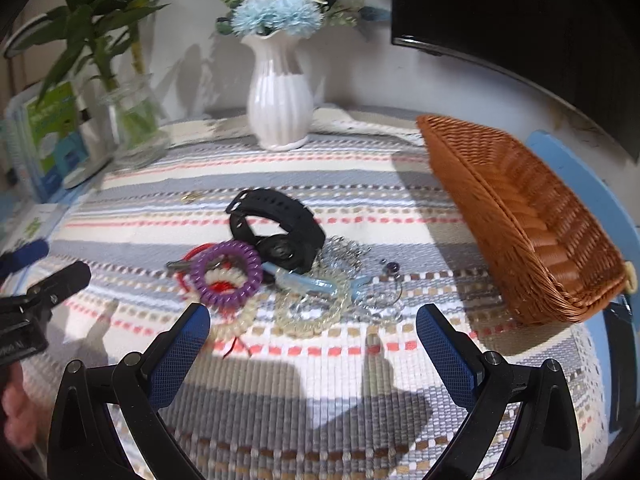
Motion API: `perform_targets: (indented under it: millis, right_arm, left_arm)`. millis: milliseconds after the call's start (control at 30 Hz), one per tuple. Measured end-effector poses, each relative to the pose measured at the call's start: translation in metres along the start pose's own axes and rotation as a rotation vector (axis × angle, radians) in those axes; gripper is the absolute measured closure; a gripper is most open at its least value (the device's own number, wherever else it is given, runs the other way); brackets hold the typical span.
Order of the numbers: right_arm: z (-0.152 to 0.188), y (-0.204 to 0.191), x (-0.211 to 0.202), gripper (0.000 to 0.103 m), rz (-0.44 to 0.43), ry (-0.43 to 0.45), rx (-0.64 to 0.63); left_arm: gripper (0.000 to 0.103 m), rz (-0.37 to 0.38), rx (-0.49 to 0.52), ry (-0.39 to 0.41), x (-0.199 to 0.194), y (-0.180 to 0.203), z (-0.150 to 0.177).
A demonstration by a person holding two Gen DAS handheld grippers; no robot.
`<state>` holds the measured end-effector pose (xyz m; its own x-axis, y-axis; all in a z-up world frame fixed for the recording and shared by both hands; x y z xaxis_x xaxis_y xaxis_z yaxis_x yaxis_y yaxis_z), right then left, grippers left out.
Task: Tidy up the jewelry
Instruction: 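Grasp the purple coil bracelet with the left tool while the right tool grasps the clear bead bracelet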
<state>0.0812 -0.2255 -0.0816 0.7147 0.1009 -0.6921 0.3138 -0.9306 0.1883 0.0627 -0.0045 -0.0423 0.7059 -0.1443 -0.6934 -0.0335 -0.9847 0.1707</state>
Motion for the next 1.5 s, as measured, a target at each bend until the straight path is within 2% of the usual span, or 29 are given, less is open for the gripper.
perform_targets:
  millis: [67,200,267,333,367,400,433,467,600,700,900,1000,1067,1233,1367,1500]
  right_arm:
    - [0.001,0.004,-0.005,0.001,-0.012,-0.005,-0.027]
    - [-0.014,0.019,-0.016,0.003,-0.051,0.011,-0.074]
    - [-0.024,0.026,-0.016,0.005,-0.063,0.018,-0.115]
    - [-0.031,0.032,-0.014,0.009,-0.057,0.015,-0.157]
    - [-0.031,0.036,-0.012,0.012,-0.058,0.006,-0.166]
    - [-0.029,0.039,-0.01,0.021,-0.063,-0.008,-0.171]
    - [-0.026,0.039,-0.008,0.029,-0.075,-0.019,-0.173]
    - [-0.022,0.041,-0.007,0.03,-0.09,-0.027,-0.173]
    - [-0.004,0.042,-0.006,0.031,-0.127,-0.024,-0.161]
    - [0.006,0.04,-0.009,0.034,-0.126,-0.018,-0.169]
    - [0.019,0.038,-0.004,0.037,-0.147,-0.051,-0.195]
    - [0.019,0.043,0.001,0.05,-0.147,-0.071,-0.185]
    - [0.02,0.047,0.007,0.054,-0.154,-0.078,-0.164]
    - [0.015,0.033,0.011,0.057,-0.309,-0.087,-0.071]
    - [0.006,0.016,0.013,0.062,-0.366,-0.089,-0.039]
    - [0.001,0.015,0.025,0.072,-0.305,-0.11,-0.039]
  left_arm:
    - [0.009,0.062,0.06,-0.059,-0.002,0.009,-0.003]
    - [0.016,0.163,0.101,-0.134,0.004,0.029,-0.011]
    - [0.025,0.187,0.123,-0.148,0.012,0.039,-0.013]
    - [0.044,0.189,0.132,-0.163,0.02,0.044,-0.011]
    - [0.046,0.195,0.132,-0.175,0.023,0.046,-0.009]
    - [0.049,0.207,0.132,-0.197,0.028,0.049,-0.006]
    - [0.05,0.221,0.134,-0.219,0.034,0.053,-0.003]
    - [0.05,0.232,0.138,-0.237,0.039,0.057,-0.001]
    - [0.05,0.241,0.153,-0.282,0.06,0.076,0.0]
    - [0.052,0.275,0.146,-0.305,0.074,0.09,-0.004]
    - [0.056,0.305,0.148,-0.337,0.092,0.105,0.004]
    - [0.06,0.307,0.144,-0.346,0.096,0.103,0.007]
    - [0.061,0.317,0.13,-0.344,0.097,0.103,0.006]
    - [0.072,0.348,0.084,-0.373,0.102,0.1,0.008]
    - [0.073,0.355,0.077,-0.376,0.103,0.1,0.008]
    - [0.074,0.351,0.078,-0.365,0.102,0.102,0.008]
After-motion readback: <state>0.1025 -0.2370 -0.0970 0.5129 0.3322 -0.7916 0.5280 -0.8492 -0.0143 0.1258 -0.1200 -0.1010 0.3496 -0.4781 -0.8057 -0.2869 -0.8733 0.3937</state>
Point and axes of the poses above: each gripper's, at about its wrist camera, not at the fingertips, and x roughly the way its jaws point, y to its right, z to its underside, the point moved 9 cm from there along x, roughly the way its jaws point, and after that the axes turned 15 degrees about -x, right-handed, at the moved point
